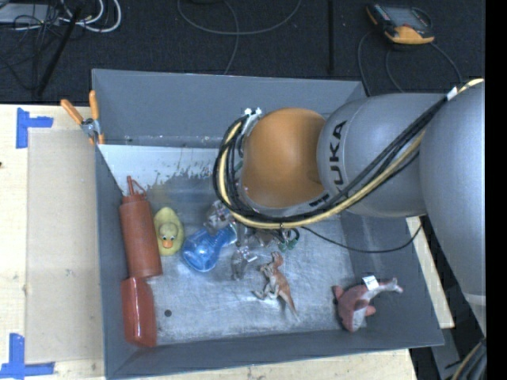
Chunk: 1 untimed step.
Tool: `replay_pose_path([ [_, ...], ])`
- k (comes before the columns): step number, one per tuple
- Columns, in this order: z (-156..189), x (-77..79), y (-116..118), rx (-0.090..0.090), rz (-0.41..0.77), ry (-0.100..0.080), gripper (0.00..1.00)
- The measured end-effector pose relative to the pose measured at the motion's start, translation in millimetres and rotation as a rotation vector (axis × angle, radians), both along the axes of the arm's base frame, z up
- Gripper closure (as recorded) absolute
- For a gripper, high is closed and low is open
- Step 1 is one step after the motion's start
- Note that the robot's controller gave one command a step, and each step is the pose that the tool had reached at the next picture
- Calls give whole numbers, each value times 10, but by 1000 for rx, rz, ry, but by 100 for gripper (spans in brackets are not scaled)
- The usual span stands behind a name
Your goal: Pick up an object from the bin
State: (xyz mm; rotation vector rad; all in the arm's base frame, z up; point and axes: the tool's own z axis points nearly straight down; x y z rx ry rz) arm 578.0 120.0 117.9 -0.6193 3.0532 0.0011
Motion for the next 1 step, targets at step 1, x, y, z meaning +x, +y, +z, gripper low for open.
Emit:
replay_pose_path([
  [1,-10,-62,1,-5,9,25,100],
])
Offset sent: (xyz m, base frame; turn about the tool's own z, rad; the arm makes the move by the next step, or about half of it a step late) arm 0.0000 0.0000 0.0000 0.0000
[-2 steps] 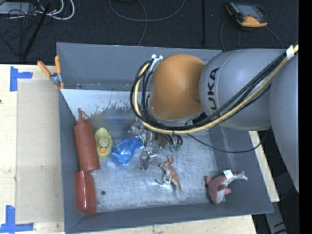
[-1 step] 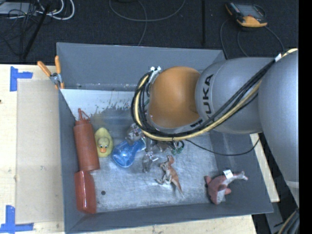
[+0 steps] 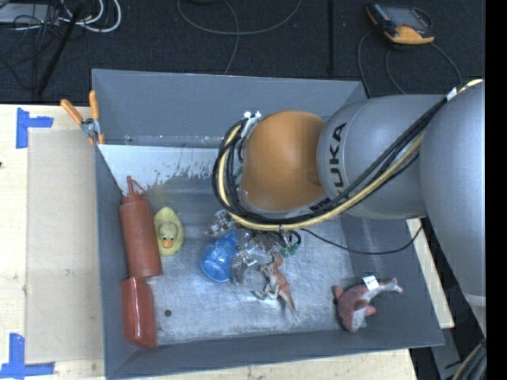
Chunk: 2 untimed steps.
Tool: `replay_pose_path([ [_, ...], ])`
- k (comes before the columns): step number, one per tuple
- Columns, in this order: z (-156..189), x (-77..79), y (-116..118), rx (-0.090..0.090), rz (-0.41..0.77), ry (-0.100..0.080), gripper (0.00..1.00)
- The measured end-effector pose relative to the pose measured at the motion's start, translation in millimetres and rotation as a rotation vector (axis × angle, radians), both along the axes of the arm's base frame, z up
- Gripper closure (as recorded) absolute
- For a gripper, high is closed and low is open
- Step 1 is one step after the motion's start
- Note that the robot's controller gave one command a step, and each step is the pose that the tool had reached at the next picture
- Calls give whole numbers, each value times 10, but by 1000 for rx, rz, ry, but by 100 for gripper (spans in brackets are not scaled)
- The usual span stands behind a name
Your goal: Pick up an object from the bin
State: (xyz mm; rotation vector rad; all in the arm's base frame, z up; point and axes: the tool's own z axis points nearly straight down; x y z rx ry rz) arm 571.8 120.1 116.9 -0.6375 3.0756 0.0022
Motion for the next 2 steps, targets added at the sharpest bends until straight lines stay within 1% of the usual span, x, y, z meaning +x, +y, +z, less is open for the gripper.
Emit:
replay_pose_path([
  [1,0,0,0,0,0,0,100],
  [2,304,-38,21,-3,16,12,100],
])
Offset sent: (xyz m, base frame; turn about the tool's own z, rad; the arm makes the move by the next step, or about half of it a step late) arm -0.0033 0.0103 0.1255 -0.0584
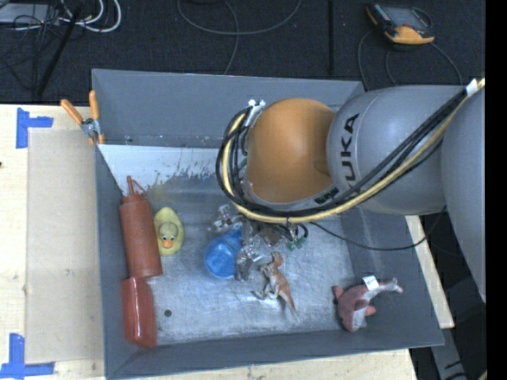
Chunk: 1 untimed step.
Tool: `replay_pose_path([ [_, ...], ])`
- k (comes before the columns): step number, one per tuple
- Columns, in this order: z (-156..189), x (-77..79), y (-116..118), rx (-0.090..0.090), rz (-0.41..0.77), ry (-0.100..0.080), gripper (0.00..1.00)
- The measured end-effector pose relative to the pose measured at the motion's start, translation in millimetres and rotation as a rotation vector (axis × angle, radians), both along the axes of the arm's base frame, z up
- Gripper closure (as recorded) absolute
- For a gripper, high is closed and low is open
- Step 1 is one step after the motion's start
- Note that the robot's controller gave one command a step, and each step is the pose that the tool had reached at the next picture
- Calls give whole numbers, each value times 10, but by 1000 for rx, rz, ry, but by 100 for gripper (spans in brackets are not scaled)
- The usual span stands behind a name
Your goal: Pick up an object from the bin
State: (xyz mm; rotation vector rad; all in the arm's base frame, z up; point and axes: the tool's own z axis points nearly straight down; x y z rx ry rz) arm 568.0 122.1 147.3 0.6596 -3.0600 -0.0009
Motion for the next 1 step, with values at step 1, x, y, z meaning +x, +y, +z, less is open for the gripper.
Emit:
replay_pose_path([
  [1,636,124,86,2,-55,-8,100],
])
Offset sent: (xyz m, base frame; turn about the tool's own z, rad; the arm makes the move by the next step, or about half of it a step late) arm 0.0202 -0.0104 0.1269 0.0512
